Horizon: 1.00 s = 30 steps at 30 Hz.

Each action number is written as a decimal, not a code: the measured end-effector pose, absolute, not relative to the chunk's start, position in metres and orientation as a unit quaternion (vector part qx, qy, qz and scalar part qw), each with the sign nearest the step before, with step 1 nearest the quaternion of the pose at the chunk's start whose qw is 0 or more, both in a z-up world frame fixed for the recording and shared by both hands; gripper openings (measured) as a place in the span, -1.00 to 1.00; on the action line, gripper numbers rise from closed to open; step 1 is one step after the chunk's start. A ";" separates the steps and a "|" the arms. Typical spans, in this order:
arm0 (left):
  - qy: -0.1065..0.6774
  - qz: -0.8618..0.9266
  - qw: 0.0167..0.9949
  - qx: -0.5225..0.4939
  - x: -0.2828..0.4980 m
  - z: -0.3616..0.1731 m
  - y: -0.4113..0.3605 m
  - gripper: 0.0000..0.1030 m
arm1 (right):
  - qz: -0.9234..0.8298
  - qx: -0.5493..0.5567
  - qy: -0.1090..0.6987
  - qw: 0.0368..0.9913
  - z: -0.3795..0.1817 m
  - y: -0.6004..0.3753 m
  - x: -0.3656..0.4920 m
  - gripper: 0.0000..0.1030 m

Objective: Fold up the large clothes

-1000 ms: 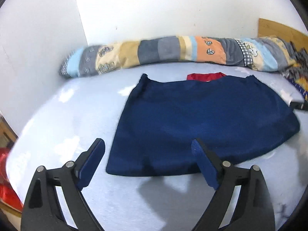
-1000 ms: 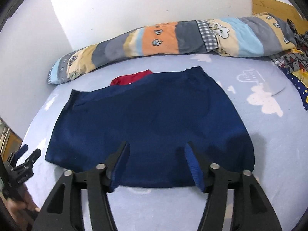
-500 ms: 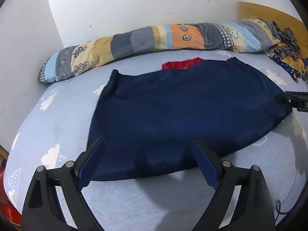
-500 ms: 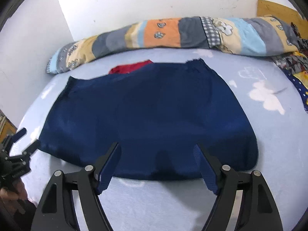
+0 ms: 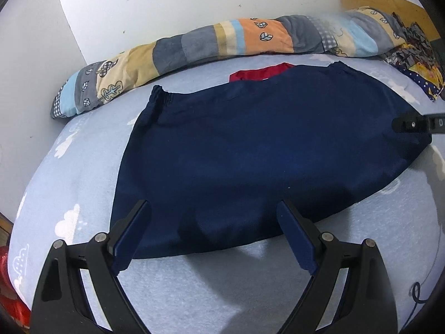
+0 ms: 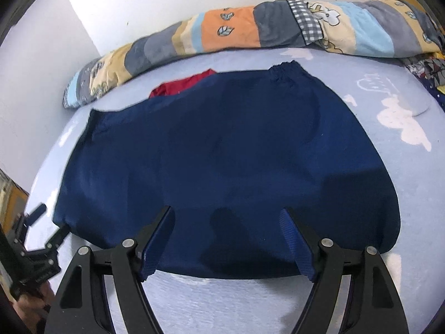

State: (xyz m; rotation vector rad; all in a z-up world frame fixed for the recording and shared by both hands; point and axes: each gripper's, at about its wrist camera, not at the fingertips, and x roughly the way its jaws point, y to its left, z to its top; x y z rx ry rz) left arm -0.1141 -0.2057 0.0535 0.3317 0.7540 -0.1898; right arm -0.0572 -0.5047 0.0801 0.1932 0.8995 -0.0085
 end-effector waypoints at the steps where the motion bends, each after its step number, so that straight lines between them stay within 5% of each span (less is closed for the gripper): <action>1: 0.366 -0.093 0.912 0.161 -0.114 0.053 -0.206 0.79 | -0.002 0.088 0.439 0.894 0.078 -0.503 -0.057 0.54; 30: 0.356 -0.098 0.912 0.179 -0.117 0.055 -0.211 0.79 | -0.014 0.080 0.463 0.883 0.071 -0.503 -0.052 0.54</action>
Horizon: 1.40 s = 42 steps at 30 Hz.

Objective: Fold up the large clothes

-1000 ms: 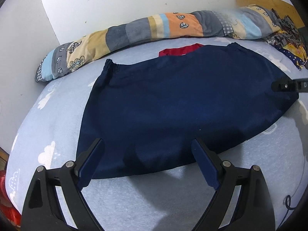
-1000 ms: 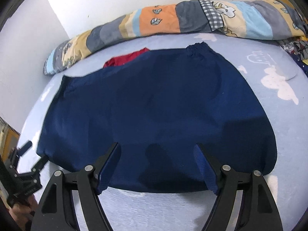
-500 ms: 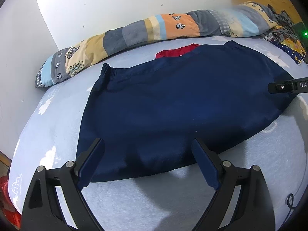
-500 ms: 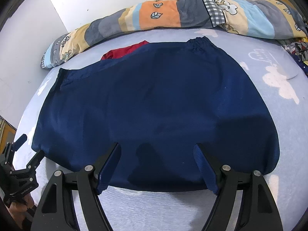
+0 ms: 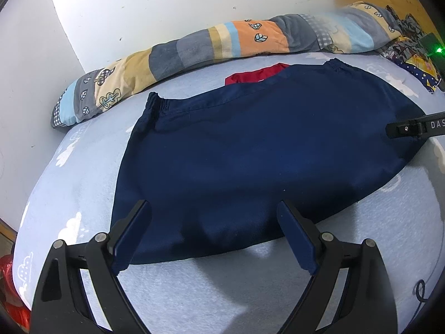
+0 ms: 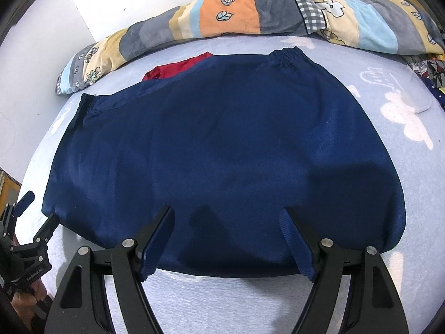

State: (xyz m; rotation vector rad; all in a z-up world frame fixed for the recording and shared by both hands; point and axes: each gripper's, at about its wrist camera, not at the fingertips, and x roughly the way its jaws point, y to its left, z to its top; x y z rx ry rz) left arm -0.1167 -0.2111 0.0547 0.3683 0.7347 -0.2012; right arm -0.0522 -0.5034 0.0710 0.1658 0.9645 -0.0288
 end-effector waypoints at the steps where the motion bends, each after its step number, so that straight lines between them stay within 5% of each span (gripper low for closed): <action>1: 0.358 -0.098 0.911 0.178 -0.116 0.055 -0.211 0.79 | -0.016 0.080 0.464 0.882 0.071 -0.504 -0.052 0.53; 11: 0.477 -0.057 0.877 0.028 -0.072 0.033 -0.151 0.81 | -0.114 0.141 0.479 0.859 0.068 -0.563 -0.055 0.51; 20: 0.392 -0.022 0.918 -0.053 -0.082 0.074 -0.108 0.81 | -0.130 0.207 0.401 0.883 0.103 -0.606 -0.082 0.45; 29: 0.504 -0.030 0.861 -0.062 -0.066 0.029 -0.115 0.81 | -0.169 0.251 0.445 0.843 0.078 -0.630 -0.088 0.19; 35: 0.462 -0.013 0.884 -0.068 -0.081 0.050 -0.102 0.81 | -0.157 0.227 0.404 0.872 0.102 -0.618 -0.107 0.25; 42: 0.456 -0.037 0.886 -0.078 -0.083 0.066 -0.078 0.81 | -0.099 0.266 0.458 0.843 0.075 -0.605 -0.101 0.32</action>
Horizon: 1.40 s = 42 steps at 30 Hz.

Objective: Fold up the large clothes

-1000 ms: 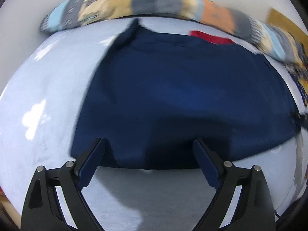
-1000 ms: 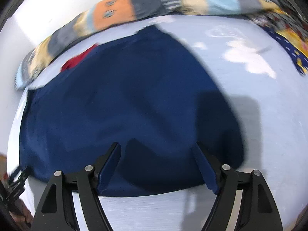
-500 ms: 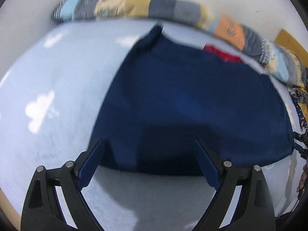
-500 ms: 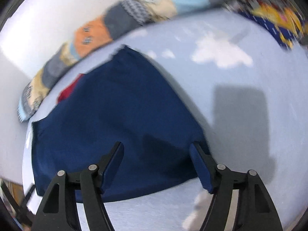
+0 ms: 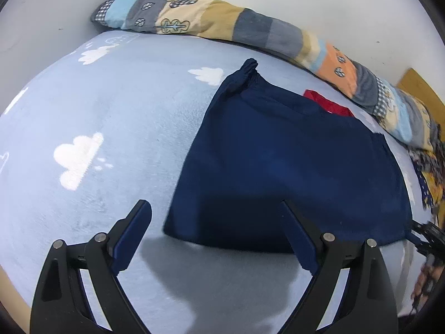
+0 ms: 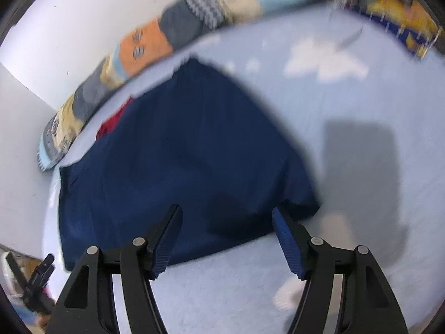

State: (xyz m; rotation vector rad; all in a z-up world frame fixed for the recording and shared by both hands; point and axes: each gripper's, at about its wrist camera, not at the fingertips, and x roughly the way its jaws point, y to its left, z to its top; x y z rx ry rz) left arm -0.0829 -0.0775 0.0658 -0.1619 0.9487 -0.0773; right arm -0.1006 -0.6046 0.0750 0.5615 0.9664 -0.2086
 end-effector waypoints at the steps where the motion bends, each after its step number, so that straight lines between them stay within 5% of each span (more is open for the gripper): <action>1: 0.457 -0.037 0.886 -0.071 -0.083 0.066 -0.075 0.81 | -0.103 0.271 0.469 0.834 0.068 -0.607 -0.100 0.32; 9: 0.501 -0.029 0.855 -0.132 -0.074 0.044 -0.058 0.81 | -0.105 0.295 0.421 0.851 0.094 -0.619 -0.134 0.32; 19: 0.468 -0.056 0.880 -0.062 -0.081 0.057 -0.101 0.81 | -0.134 0.406 0.406 0.807 0.072 -0.665 -0.160 0.36; 27: 0.442 -0.163 0.882 -0.034 -0.106 0.060 -0.212 0.81 | -0.119 0.406 0.416 0.805 0.066 -0.654 -0.148 0.36; 34: 0.462 -0.050 0.876 0.129 -0.090 0.005 -0.301 0.85 | -0.108 0.387 0.423 0.812 0.071 -0.647 -0.146 0.36; 42: 0.443 -0.102 0.889 0.051 -0.114 0.045 -0.245 0.85 | -0.098 0.401 0.411 0.813 0.077 -0.654 -0.145 0.37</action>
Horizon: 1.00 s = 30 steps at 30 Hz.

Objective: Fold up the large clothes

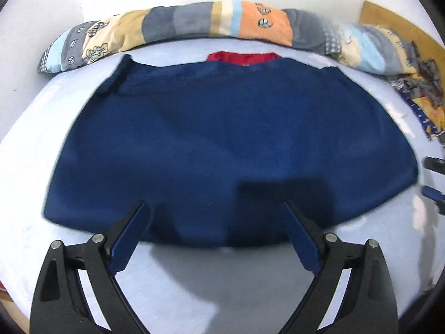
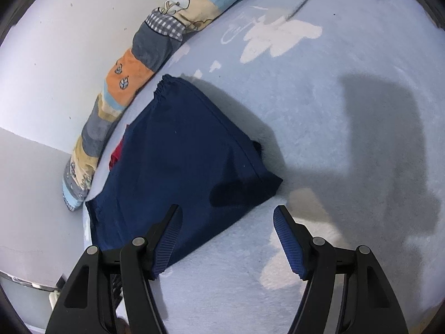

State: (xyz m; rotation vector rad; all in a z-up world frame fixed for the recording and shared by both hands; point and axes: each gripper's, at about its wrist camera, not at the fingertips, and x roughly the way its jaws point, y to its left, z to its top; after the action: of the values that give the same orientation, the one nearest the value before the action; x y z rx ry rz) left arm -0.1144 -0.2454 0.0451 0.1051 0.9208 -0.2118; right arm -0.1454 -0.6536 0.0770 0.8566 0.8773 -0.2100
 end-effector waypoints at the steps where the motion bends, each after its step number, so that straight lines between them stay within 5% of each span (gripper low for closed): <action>1: 0.444 -0.106 0.889 0.049 -0.117 0.048 -0.239 0.85 | -0.098 0.407 0.409 0.811 0.077 -0.655 -0.146 0.37; 13: 0.477 -0.099 0.873 -0.041 -0.104 0.051 -0.179 0.85 | -0.095 0.444 0.407 0.792 0.068 -0.663 -0.155 0.37; 30: 0.480 -0.119 0.868 -0.036 -0.103 0.053 -0.177 0.85 | -0.066 0.410 0.446 0.792 0.059 -0.656 -0.131 0.37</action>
State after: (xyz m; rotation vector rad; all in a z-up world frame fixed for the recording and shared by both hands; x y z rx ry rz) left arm -0.1032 -0.1773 0.0528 -0.0757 1.0056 -0.2482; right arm -0.1307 -0.6563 0.0591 0.8826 0.9604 -0.1420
